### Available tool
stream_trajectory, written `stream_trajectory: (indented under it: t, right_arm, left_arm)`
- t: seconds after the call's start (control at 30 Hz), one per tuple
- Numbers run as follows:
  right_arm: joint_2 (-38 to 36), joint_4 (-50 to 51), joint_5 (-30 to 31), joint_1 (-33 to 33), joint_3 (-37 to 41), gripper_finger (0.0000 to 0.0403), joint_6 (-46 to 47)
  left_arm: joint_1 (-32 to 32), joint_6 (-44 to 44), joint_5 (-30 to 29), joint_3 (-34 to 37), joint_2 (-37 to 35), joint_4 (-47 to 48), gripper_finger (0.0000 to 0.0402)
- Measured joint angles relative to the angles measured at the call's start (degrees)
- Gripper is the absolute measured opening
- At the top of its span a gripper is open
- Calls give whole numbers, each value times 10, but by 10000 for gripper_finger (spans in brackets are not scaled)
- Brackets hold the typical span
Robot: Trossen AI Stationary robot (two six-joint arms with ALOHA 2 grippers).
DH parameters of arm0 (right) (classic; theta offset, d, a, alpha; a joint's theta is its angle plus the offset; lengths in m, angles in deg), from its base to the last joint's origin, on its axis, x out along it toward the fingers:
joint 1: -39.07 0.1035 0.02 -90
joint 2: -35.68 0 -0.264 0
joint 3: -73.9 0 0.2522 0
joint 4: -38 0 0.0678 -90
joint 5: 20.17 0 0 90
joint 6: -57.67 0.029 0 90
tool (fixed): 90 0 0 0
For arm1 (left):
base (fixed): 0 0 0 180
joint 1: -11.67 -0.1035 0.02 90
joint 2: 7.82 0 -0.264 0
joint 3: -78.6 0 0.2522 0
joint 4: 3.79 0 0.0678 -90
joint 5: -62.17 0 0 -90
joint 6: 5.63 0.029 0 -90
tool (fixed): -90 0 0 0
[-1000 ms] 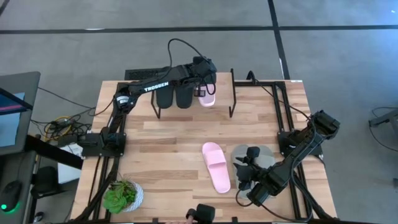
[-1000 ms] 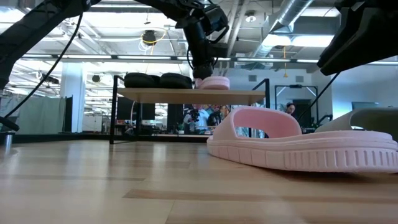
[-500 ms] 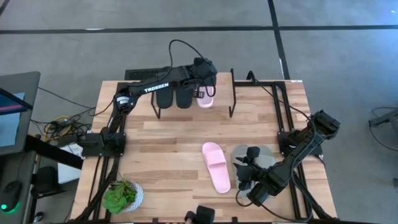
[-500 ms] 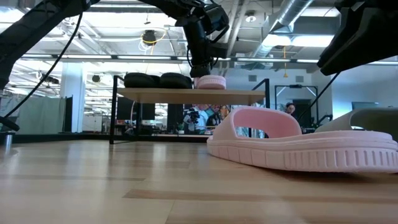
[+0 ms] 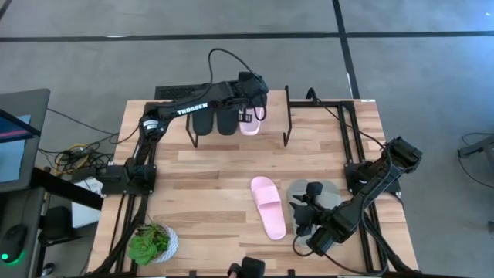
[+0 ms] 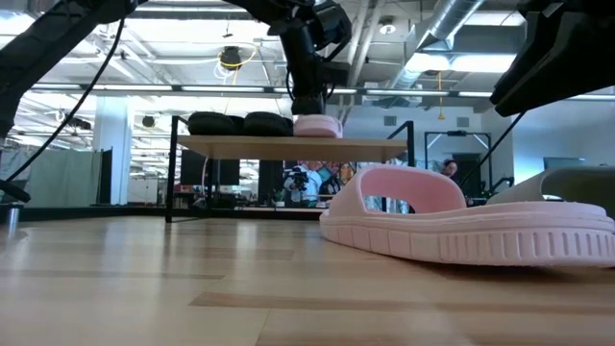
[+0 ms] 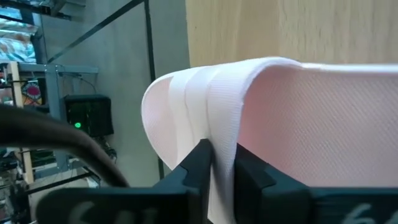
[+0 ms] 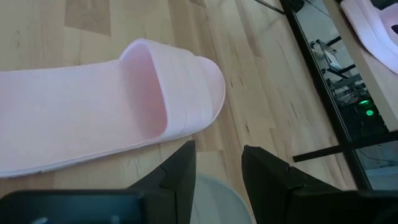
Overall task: Pick and place slides into the shelf
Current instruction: Put the left pink slide on the shelf
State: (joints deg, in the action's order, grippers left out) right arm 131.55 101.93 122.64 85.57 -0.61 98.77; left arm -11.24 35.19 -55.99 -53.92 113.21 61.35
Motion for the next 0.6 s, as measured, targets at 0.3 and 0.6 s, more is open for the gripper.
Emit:
stream_trajectory:
  t: [0.3,0.6]
  right_arm:
    - [0,0,0,0,0,118,0]
    - [0,0,0,0,0,118,0]
  left_arm:
    - [2,-15,8,0,-8,0,69]
    - [2,-30,4,0,-8,-1,103]
